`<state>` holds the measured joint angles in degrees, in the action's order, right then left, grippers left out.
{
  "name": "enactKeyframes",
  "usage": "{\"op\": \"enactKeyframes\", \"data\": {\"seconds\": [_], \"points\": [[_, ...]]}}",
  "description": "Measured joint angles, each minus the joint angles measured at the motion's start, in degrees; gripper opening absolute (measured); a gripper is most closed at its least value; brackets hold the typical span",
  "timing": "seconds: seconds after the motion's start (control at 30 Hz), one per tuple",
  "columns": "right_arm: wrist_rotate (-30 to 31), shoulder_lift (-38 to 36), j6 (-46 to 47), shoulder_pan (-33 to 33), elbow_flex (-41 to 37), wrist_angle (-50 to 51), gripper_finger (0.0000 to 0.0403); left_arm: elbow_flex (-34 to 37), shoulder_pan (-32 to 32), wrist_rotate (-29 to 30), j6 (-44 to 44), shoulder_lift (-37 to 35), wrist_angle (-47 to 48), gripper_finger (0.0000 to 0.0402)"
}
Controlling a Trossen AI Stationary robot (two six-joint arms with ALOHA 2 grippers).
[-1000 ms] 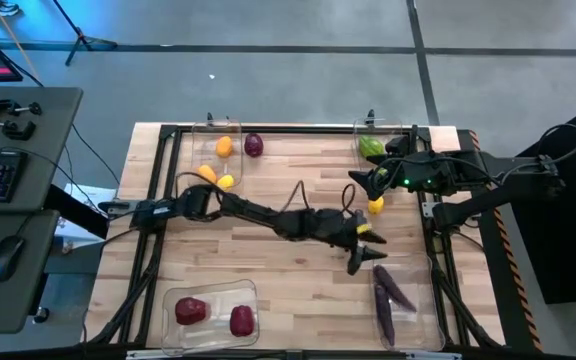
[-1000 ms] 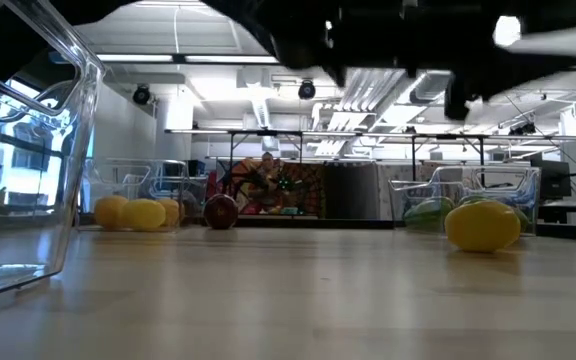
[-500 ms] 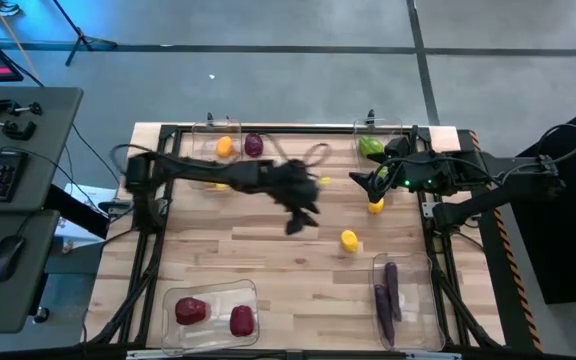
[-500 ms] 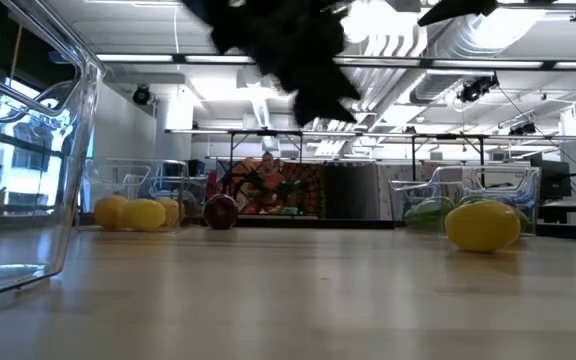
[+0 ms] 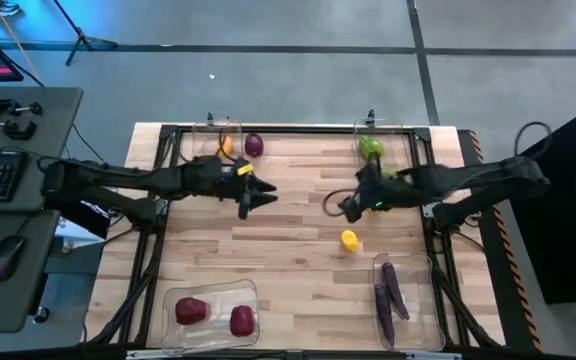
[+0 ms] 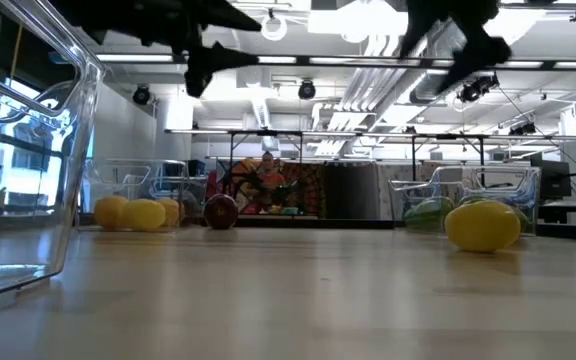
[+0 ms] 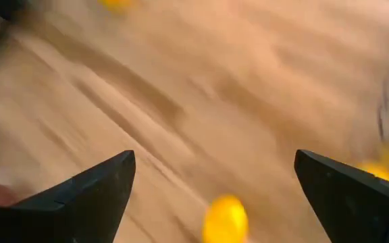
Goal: Sort produce into baskets
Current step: Put the yellow lemon into the top left transparent bin
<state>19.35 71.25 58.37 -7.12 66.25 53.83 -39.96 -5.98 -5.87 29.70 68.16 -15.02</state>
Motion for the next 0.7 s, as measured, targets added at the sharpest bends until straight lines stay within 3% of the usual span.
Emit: {"op": "enactKeyframes", "data": {"seconds": [0.13,0.23,0.47,0.7], "points": [[-6.7,6.9,12.1,0.0,-1.7,7.9,0.0397,0.0,0.0,2.6,-0.3,-3.5,-0.8,0.0191],[-9.2,11.3,15.2,-0.7,-2.5,7.7,0.0397,0.0,0.0,3.0,-0.3,-4.8,-1.4,0.0191],[-12.4,20.5,10.4,-2.7,-2.5,2.4,0.0397,0.0,0.0,2.2,3.9,-6.0,-1.2,0.0191],[-16.5,25.1,12.4,-2.7,-2.5,2.7,0.0397,0.0,0.0,2.0,4.2,-5.9,-0.2,0.0191]]}}
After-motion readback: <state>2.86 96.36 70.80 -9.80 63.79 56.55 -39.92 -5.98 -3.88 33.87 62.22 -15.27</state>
